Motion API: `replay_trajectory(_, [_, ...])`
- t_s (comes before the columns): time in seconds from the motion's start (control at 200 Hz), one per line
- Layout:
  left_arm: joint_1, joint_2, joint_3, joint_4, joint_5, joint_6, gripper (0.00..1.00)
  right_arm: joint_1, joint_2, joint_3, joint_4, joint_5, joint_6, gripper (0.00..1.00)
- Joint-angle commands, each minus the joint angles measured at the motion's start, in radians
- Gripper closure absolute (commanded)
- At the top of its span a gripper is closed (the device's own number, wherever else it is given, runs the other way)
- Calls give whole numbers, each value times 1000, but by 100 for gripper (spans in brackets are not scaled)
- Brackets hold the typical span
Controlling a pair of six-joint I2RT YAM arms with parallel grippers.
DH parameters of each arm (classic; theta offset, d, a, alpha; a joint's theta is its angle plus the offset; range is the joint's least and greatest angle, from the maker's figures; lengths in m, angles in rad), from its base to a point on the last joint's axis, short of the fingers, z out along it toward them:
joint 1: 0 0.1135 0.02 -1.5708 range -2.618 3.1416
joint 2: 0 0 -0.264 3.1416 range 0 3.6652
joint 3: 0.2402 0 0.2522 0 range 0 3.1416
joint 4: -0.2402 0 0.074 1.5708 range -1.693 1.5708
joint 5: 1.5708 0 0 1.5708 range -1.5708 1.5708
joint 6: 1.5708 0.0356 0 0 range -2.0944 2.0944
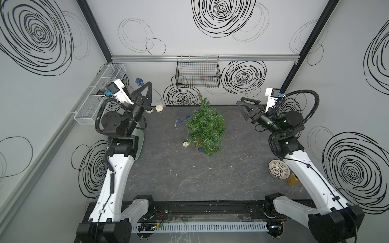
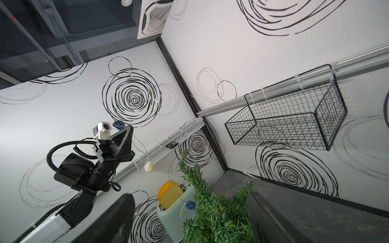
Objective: Remove string lights from the small christmas tree
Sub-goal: Remove the light string from the Christmas tree.
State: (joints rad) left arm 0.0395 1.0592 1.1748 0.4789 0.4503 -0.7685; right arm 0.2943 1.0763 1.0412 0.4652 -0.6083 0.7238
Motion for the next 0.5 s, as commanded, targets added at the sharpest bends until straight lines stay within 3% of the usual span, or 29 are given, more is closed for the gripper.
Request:
replay_trajectory(0.0, [-34, -41, 50, -27, 9, 8, 100, 35, -41, -28, -45, 16, -58, 12])
replay_trajectory(0.31, [-156, -174, 42, -188, 1, 70, 100, 195, -129, -111, -154, 85, -232, 13])
replay_trajectory(0.495, [-216, -267, -47, -223, -8, 63, 100, 332, -133, -178, -184, 119, -344, 14])
